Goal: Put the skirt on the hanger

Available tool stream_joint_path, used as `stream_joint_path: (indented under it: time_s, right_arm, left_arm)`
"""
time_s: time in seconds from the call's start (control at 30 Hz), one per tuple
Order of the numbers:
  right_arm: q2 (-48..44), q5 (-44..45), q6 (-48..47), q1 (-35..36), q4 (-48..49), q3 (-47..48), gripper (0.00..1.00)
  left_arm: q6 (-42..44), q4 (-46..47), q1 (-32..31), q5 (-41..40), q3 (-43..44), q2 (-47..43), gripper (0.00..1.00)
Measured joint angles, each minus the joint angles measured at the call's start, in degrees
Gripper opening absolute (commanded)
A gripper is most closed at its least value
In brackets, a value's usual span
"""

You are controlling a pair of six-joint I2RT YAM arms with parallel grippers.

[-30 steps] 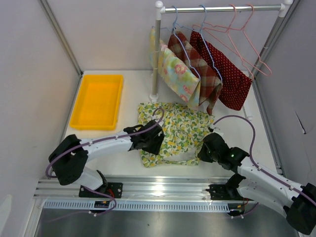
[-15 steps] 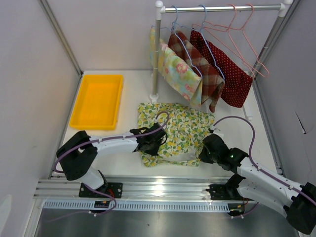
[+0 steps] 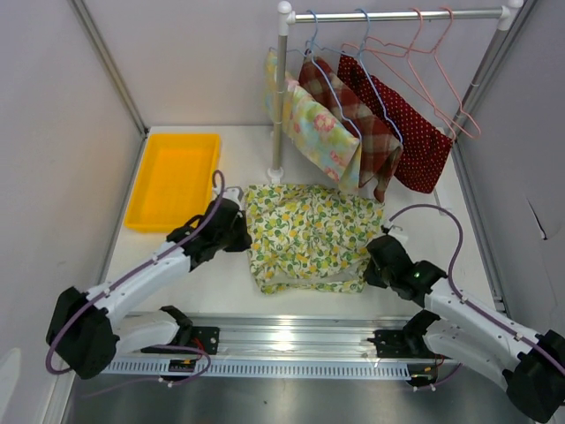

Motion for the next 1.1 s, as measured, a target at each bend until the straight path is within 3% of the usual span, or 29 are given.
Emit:
stream_joint_path:
  time_s: [0.3,0.33,0.37,0.43,0.57,0.67,0.8,1.1]
  right_arm:
    - [1.4,-0.3,-6.7,-14.2,-1.0,8.0,0.0]
    - [1.7,-0.4,-7.1,-14.4,-1.0,8.9,0.0]
    - [1.9,-0.7,-7.5,-14.4,-0.9,9.5,0.0]
    - [1.8,-1.1,-7.9,-13.7,-0.6,9.8,0.0]
    - [1.4,-1.1,-6.6,-8.9,-0.3,8.2,0.0]
    - [1.3,-0.7,-5.1,-5.4,-0.4,6.2,0.11]
    - [1.0,0.0,-3.3,-3.7,-1.2,5.0,0.25]
    - [-1.9,1.1,-2.4,-3.6,-2.4,5.0,0.29]
  left_arm:
    - [-6.5,3.0,10.4,7.5,-10.8,-9.9,0.0]
    - [-6.8,3.4,10.4,8.7,-11.1,-9.9,0.02]
    - [-7.0,4.0,10.1,9.5,-11.3,-9.9,0.18]
    - [-6.9,4.9,7.6,10.1,-11.3,-9.8,0.39]
    - [-5.5,3.8,-4.0,6.1,-6.7,-5.6,0.57]
    - [-4.0,3.2,-12.4,1.9,-0.5,0.2,0.66]
    - [-2.9,2.6,-19.1,-2.8,5.1,7.2,0.7]
    - [-4.2,-0.8,-26.6,-10.2,9.5,21.8,0.7]
